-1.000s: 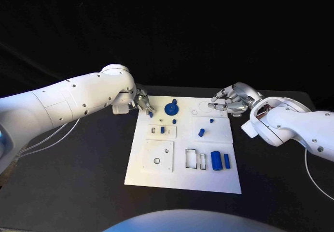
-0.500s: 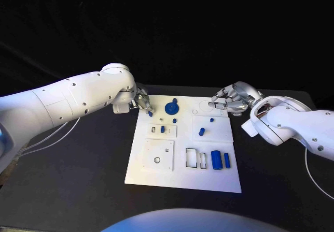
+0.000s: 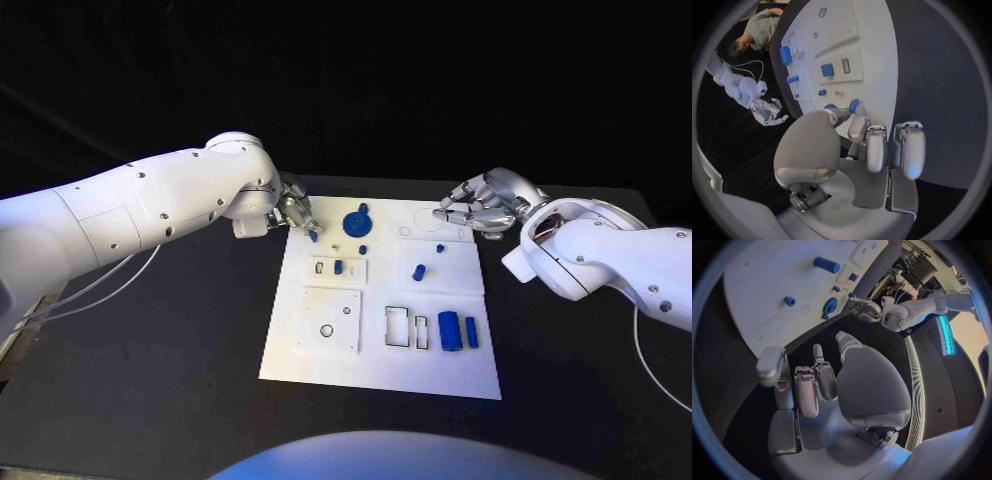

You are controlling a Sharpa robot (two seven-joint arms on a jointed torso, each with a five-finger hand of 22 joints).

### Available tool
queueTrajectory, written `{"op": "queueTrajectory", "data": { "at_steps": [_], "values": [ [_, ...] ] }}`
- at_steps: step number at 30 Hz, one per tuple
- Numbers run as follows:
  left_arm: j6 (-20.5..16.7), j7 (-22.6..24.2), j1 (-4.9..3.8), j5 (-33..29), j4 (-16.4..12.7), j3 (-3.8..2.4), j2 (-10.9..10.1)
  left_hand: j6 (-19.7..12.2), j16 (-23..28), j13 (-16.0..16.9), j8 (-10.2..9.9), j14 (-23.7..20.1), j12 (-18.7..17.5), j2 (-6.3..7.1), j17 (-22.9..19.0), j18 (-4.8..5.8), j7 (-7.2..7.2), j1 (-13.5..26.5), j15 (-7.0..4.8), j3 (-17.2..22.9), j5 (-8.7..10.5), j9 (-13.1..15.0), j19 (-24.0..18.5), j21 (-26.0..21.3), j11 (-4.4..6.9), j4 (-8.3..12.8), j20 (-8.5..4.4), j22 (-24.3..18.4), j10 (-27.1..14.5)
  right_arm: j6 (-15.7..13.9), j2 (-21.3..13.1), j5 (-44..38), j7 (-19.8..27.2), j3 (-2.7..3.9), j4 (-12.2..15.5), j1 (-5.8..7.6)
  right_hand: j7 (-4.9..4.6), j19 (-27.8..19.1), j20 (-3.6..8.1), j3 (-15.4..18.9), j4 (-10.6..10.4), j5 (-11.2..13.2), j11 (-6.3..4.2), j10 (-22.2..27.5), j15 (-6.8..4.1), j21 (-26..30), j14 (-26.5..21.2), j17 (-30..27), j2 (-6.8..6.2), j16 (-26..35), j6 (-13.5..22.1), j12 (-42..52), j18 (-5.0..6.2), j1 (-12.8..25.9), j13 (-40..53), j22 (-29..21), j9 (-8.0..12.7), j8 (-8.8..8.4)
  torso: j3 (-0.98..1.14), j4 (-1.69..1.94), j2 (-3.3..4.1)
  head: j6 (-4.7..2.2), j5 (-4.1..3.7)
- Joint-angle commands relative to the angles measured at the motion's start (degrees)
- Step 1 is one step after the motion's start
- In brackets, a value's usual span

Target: Assemble the parts on the task board

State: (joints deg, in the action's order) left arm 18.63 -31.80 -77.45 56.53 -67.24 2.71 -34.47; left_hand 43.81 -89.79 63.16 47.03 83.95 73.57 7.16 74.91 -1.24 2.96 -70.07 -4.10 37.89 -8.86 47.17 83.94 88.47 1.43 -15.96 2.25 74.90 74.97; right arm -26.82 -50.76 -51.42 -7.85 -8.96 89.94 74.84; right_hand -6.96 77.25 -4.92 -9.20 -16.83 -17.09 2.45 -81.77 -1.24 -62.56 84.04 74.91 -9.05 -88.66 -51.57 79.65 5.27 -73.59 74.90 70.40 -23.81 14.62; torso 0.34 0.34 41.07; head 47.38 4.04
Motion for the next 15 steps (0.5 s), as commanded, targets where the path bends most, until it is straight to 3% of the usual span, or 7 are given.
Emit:
{"op": "queueTrajectory", "data": {
  "at_steps": [1, 10, 15],
  "values": [
    [-2.4, 1.0, 0.0, -1.7, -1.7, -0.05, -0.8, 0.1, -0.2, 0.1, 0.3, 6.0, 0.3, 0.18, 15.1, 0.72, -0.07, 0.3, -0.44, 9.4, -0.32, 0.3, 4.8, -0.1, 0.01, 9.5, -0.28, 13.9, 0.6, -0.2, 0.0, -0.3, 0.0, -0.01, 0.0, -0.03, -0.18, -0.2, 0.26, -0.4, 0.0, -0.4, 0.06, 0.2, -0.21, 0.2, 4.9, 10.7, -0.04, 0.3, 0.4, -0.3, 1.06, 0.4, 3.4, 0.0, -0.1, 0.25, -0.02, 0.1, -0.05, -0.04, 0.13],
    [-5.7, 2.5, 0.16, -1.5, -7.7, -0.07, -4.7, 0.6, -0.2, 0.3, 0.3, 6.0, 0.5, 0.7, 15.1, 0.77, -0.12, 0.6, -0.52, 10.0, -1.38, 0.4, 4.9, 0.0, 0.1, 10.3, -0.37, 14.0, 1.0, -0.3, -0.1, -0.2, 0.1, -0.01, -0.1, -0.03, -0.18, -0.2, 0.26, -0.4, 0.0, -0.4, 0.06, 0.2, -0.21, 0.3, 4.9, 10.6, 0.01, 0.3, 0.4, -0.3, 1.06, 0.7, 3.4, -0.1, -0.1, 0.28, -0.06, -0.02, 0.03, -0.14, 0.35],
    [-9.4, 5.3, 1.1, -0.7, -11.2, -0.05, -7.4, 0.9, -0.2, 0.6, 0.2, 6.0, 0.7, 1.09, 15.1, 0.85, -0.18, 0.8, -0.6, 10.3, -2.01, 0.3, 5.1, 0.3, 0.19, 10.7, -0.43, 14.2, 1.4, -0.3, -0.2, -0.2, 0.1, -0.01, -0.1, -0.03, -0.18, -0.2, 0.26, -0.5, 0.0, -0.4, 0.06, 0.3, -0.21, 0.3, 4.9, 10.6, 0.04, 0.3, 0.4, -0.3, 1.07, 0.9, 3.3, -0.1, -0.1, 0.29, -0.06, 0.0, 0.0, -0.17, 0.42]
  ]
}}
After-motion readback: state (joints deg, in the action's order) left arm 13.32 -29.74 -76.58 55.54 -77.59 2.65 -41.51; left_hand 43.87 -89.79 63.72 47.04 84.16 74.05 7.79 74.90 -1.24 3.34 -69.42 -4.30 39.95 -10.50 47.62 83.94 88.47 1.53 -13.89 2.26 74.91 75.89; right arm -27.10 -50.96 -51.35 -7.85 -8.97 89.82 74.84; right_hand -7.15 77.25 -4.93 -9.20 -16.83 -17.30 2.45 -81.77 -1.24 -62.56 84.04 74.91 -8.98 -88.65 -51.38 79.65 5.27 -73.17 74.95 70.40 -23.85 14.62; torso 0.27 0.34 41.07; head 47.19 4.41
